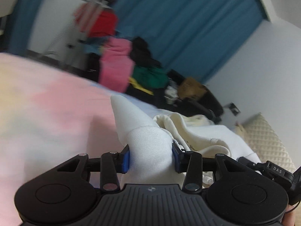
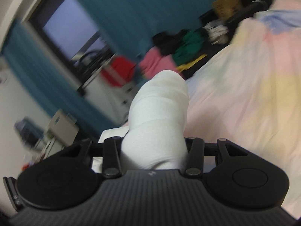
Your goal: Fold clothes
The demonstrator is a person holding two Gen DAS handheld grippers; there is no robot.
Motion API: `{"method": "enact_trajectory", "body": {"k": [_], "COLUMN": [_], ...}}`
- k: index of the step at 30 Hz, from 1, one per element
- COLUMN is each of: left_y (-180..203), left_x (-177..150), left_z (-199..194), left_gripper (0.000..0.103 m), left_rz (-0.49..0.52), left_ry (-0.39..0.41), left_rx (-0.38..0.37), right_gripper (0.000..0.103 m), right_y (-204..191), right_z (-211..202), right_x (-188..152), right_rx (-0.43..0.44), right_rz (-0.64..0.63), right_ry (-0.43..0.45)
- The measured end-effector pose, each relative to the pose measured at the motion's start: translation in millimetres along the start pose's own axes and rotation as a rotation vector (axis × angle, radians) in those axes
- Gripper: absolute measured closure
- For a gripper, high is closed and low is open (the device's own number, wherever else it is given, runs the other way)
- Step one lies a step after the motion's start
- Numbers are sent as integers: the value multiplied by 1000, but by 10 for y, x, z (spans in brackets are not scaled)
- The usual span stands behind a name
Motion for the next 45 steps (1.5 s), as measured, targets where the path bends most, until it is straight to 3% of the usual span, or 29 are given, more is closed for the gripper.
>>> {"method": "enact_trajectory", "body": {"k": [6,11,16,19,23,26,30,33,35,38,42,45], "left_y": [1055,1313,936,607,312,346,443,534,656,870,1253,1532], "left_x": [100,-211,-694,-1019,-1247,-1264,-1153,-967,-827,-609,-451,-404], "left_z": [1402,2405,2925,2935,2968,2946,2667,2347,2068,1560,882,389], "left_gripper": [58,58,58,56,53,50,46,37,32,23,17,4], "left_rz": [29,65,152,286,335,361,360,354,355,370,472,497], "left_ry": [-89,-203,-281,-275,-248,-224,-216,-183,-158,-96,-17,33], "left_rx": [-88,-102,-97,-109,-124,-111,-67,-28,-47,-56,-47,-75], "right_gripper": [57,57,57,55,49,46,41,41,41,41,41,41], "right_y": [1066,1931,2645,2877,2977,2981,2880,2708,2538,2182,1620,1156], "right_z": [-23,186,408,360,316,307,216,59,-100,-412,-826,-1129], "right_x": [825,920,242,-193,-585,-595,-504,-463,-402,-294,-104,2], "right_rx": [-168,-257,-288,-294,-276,-294,-362,-447,-507,-507,-480,-450], "right_rz": [127,198,312,362,348,328,338,271,212,135,31,-42], "right_ry": [56,75,34,59,109,113,56,14,11,44,91,129]}}
Point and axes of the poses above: each gripper's, at about its wrist camera, not at the fingertips, and z roughly the way its jaws point, y to its right, x to its top, the point moved 10 cm from there along z, roughly the way its jaws point, and after that the axes turned 3 degrees about x, right-handed, at the moved point
